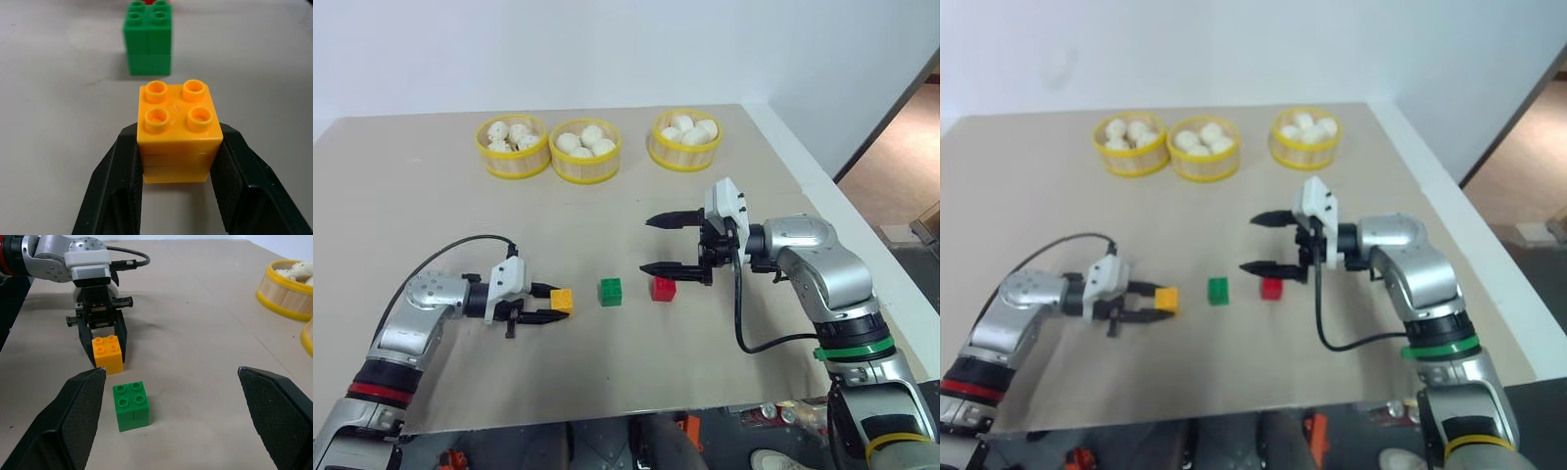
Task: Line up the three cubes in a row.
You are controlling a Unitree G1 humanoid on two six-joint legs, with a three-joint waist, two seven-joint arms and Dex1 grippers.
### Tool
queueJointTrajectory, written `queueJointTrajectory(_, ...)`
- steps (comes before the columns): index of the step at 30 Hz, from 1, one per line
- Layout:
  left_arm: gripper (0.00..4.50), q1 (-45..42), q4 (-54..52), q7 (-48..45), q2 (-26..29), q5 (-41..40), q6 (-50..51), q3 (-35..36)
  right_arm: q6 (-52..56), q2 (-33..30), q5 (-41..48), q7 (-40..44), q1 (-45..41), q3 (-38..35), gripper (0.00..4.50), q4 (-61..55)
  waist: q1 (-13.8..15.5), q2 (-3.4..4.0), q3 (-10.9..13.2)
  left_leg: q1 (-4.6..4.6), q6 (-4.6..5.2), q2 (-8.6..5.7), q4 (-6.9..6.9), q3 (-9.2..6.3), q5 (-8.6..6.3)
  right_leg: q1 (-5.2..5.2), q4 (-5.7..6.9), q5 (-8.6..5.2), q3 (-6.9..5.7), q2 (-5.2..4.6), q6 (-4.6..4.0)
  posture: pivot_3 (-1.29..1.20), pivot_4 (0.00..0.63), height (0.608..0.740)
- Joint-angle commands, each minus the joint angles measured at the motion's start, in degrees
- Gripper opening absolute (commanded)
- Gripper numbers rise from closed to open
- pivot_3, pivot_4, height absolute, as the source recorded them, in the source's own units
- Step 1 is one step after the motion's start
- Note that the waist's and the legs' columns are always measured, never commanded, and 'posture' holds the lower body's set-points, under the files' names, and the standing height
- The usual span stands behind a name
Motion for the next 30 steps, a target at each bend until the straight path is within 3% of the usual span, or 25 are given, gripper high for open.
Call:
queueJointTrajectory(1,1.33,0.0,-0.4,-0.5,0.9,0.5,-0.9,0.5,-0.3,-0.6,0.5,-0.1,0.0,-1.2,4.5,-1.9,0.0,0.0,0.0,0.0,0.0,0.01,0.07,0.01,0.0,0.02,0.01,0.05,0.0,0.01,0.01,0.0,0.15,0.74)
queueJointTrajectory(17,1.33,-0.4,1.1,3.7,-0.9,2.4,2.3,-0.1,-2.1,-0.6,-0.7,0.6,0.6,-0.2,4.5,-1.1,0.1,0.03,0.0,0.06,0.09,0.05,0.31,0.01,0.16,0.14,0.05,0.37,0.02,0.04,0.02,0.0,0.15,0.74)
queueJointTrajectory(19,2.35,-0.2,0.8,4.0,-0.8,3.0,1.5,-0.2,-2.2,-0.6,-0.7,0.6,0.6,-0.2,4.5,-1.1,0.1,0.03,0.0,0.07,0.11,0.04,0.35,0.03,0.19,0.16,0.04,0.45,0.03,0.04,-0.01,0.0,0.15,0.74)
queueJointTrajectory(25,4.33,-0.5,-1.2,5.3,-0.3,3.2,1.2,1.0,-2.1,-0.8,-0.9,0.8,1.3,-0.2,4.5,-1.4,0.1,0.03,0.0,0.07,0.12,0.07,0.36,0.05,0.23,0.12,0.03,0.52,0.05,0.05,-0.03,0.0,0.15,0.74)
queueJointTrajectory(30,4.46,-0.5,-7.2,4.6,2.5,-0.1,3.9,3.7,-0.6,-0.8,0.3,0.5,1.6,-1.2,4.5,-2.5,0.1,0.03,0.0,-0.02,0.11,0.18,0.33,0.04,0.23,0.06,0.02,0.48,0.05,0.16,-0.06,0.0,0.15,0.74)
